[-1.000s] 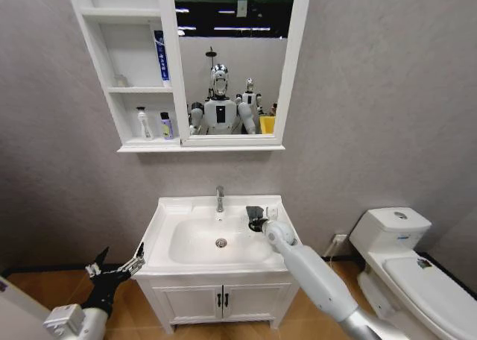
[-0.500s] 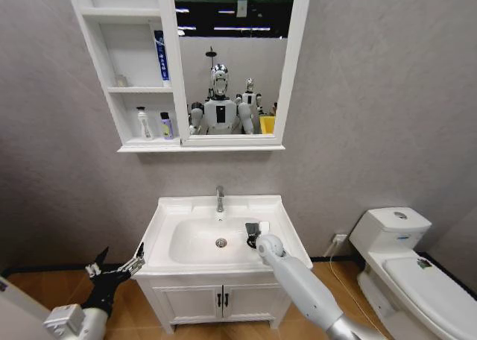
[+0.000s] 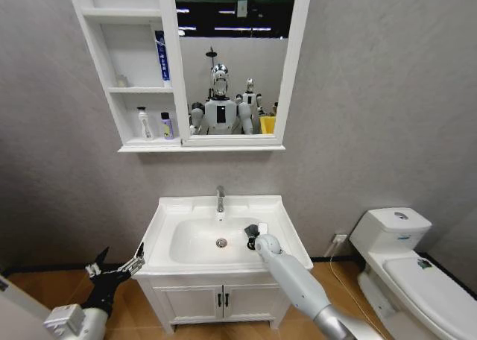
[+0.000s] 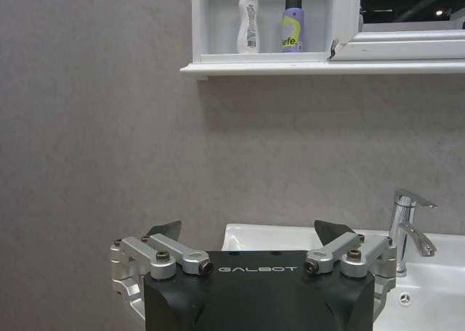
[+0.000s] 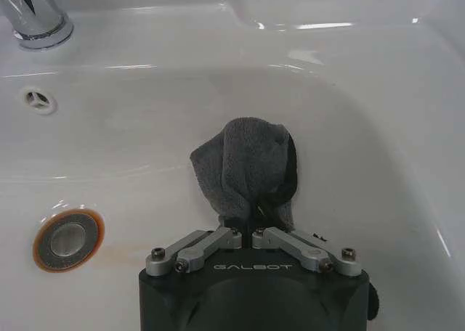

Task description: Move facial cleanser and shampoo from washbasin to cabinet, then wipe washbasin with towel.

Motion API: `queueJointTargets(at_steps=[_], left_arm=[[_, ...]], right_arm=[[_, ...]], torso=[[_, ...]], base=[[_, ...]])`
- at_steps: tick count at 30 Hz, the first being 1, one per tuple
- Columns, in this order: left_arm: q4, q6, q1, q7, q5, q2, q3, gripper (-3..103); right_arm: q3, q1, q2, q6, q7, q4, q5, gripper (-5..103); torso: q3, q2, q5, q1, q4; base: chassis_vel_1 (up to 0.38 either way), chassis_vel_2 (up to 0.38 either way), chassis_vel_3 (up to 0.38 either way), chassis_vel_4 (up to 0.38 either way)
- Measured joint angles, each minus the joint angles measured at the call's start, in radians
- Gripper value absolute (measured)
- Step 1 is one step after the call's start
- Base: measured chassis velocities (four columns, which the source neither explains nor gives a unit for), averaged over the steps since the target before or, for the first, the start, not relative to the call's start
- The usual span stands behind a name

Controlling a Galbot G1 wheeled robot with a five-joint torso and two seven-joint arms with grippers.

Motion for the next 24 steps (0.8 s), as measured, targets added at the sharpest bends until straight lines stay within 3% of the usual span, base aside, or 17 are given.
queueJointTargets(at_steps=[9, 12, 17, 24], left_arm=[[0.0, 0.0, 0.0, 0.0, 0.0, 0.0, 0.0, 100], [0.0, 0.0, 0.0, 0.0, 0.0, 0.0, 0.0, 100], [0.0, 0.0, 0.0, 0.0, 0.0, 0.0, 0.0, 100], [0.0, 0.0, 0.0, 0.0, 0.0, 0.0, 0.0, 100]], right_arm=[[-0.009, 0.025, 0.076, 0.017, -0.055, -0.104, -0.062, 2], [-0.012, 0.041, 0.13, 0.046, -0.118, -0.172, -0.122, 2], [-0.033, 0.051, 0.17, 0.073, -0.173, -0.205, -0.128, 2], [-0.064, 0.089, 0.24, 0.154, -0.306, -0.314, -0.15, 2]], torso=[[0.0, 0.0, 0.0, 0.0, 0.0001], [0.0, 0.0, 0.0, 0.0, 0.0001], [0.0, 0.0, 0.0, 0.0, 0.0001], [0.0, 0.0, 0.0001, 0.0, 0.0003]], base=[[0.0, 0.0, 0.0, 0.0], [0.0, 0.0, 0.0, 0.0], [0.0, 0.0, 0.0, 0.0], [0.0, 0.0, 0.0, 0.0]])
